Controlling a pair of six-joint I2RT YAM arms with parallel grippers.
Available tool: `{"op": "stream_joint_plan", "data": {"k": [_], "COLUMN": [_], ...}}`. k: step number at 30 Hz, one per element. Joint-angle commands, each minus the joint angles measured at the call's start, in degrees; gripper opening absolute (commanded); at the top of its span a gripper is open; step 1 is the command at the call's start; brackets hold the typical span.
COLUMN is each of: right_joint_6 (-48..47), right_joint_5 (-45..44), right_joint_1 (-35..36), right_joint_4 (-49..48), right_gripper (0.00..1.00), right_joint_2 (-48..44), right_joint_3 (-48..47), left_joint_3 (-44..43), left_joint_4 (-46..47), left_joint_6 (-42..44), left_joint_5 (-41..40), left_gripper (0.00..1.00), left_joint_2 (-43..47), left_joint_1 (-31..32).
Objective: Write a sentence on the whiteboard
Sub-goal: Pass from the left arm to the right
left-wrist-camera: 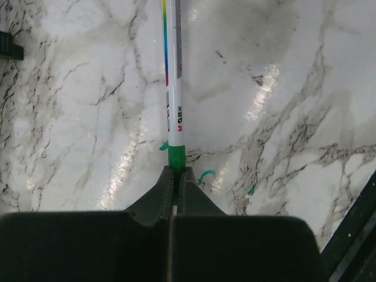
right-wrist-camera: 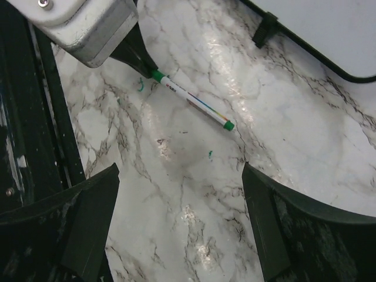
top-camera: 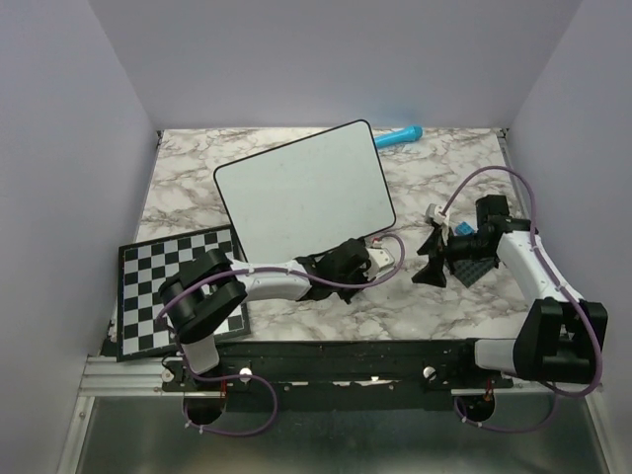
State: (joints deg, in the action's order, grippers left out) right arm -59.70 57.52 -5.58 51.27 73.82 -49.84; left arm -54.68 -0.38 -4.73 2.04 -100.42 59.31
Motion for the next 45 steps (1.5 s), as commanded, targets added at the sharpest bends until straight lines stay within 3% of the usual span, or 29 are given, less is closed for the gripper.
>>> {"op": "stream_joint_plan", "data": {"k": [1, 12, 18, 22, 31, 39, 45], "right_joint_6": [-19.03, -28.89, -20.73, -19.14, -16.15, -15.09, -15.62], "right_joint_5": [3.65, 9.98, 8.59, 9.01, 9.28, 8.84, 8.58], "right_joint_1": [2.94, 5.14, 7.69, 9.01, 11.74, 12.88, 13.84], "right_joint_4": [7.18, 20.18, 12.73, 12.72, 12.1, 12.02, 13.07], "right_gripper": [0.92, 0.92, 0.91, 0.89, 0.72, 0.45, 0.36], "right_joint_2": [2.55, 17.4, 15.83, 16.53, 17.23, 17.85, 18.02], "right_joint_3": [-1.83, -11.68, -8.87, -8.78, -8.87, -9.31, -9.48], "left_joint_3": [1.76, 8.52, 11.43, 12.05, 11.96, 11.35, 10.21], "left_joint_4": [3.11, 10.92, 15.85, 17.69, 19.28, 18.93, 16.38], "left_joint_6": [10.44, 10.1, 7.11, 5.96, 5.7, 5.96, 7.71], "left_joint_5": [7.27, 10.35, 11.14, 11.4, 11.05, 11.32, 11.58], "left_gripper": [0.0, 0.0, 0.0, 0.0, 0.0, 0.0, 0.0], "left_joint_2": [3.65, 10.94, 13.49, 14.38, 15.7, 15.43, 15.08], "left_joint_1": [0.02, -0.25, -0.25, -0.25, -0.25, -0.33, -0.33]}}
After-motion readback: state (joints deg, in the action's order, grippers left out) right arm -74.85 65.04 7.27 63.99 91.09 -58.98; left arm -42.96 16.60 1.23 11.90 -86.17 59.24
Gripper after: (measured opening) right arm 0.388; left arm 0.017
